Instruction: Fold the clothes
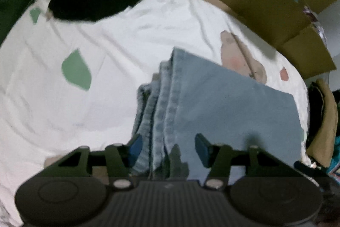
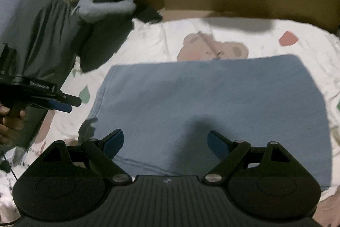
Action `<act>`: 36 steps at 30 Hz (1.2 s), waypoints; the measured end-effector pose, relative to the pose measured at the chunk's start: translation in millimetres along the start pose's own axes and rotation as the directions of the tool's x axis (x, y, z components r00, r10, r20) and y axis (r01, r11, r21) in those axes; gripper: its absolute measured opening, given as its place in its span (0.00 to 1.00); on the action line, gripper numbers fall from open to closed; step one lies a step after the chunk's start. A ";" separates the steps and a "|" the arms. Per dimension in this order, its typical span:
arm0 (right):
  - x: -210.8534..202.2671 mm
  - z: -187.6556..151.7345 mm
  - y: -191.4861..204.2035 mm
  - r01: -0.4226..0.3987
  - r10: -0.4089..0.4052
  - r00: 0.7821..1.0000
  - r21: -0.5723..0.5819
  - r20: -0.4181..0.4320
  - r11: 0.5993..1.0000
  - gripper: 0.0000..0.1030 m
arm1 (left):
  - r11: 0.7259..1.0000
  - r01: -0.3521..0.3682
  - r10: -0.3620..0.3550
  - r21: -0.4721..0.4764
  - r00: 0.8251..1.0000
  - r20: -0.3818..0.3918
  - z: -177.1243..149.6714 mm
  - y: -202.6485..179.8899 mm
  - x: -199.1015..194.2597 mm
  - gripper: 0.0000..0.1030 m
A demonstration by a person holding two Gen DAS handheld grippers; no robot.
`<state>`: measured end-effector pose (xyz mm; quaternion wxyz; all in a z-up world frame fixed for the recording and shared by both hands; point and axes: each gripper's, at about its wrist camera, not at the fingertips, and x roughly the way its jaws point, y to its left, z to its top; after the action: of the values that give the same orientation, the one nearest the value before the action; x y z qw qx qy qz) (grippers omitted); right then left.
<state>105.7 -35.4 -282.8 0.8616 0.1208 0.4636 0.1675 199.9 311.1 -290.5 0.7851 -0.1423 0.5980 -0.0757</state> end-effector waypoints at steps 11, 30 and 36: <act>19.2 -23.4 4.4 -0.017 0.014 0.995 -0.034 -0.102 0.999 0.87 | 0.996 0.033 -0.031 -0.077 0.999 0.024 -44.3 16.1 7.9 0.54; 32.2 -35.6 -1.8 -0.019 0.017 0.986 -0.010 -0.167 1.000 0.85 | 0.984 0.116 -0.119 -0.136 0.993 -0.016 -49.1 9.5 33.4 0.24; 30.5 -36.2 -1.9 -0.027 0.023 0.985 -0.019 -0.171 0.999 0.85 | 0.984 0.097 -0.100 -0.152 0.995 -0.016 -46.6 9.3 17.1 0.10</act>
<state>91.4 -23.1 -326.2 0.8177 0.1025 0.5325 0.1931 159.3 308.7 -320.5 0.7604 -0.2299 0.6034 -0.0704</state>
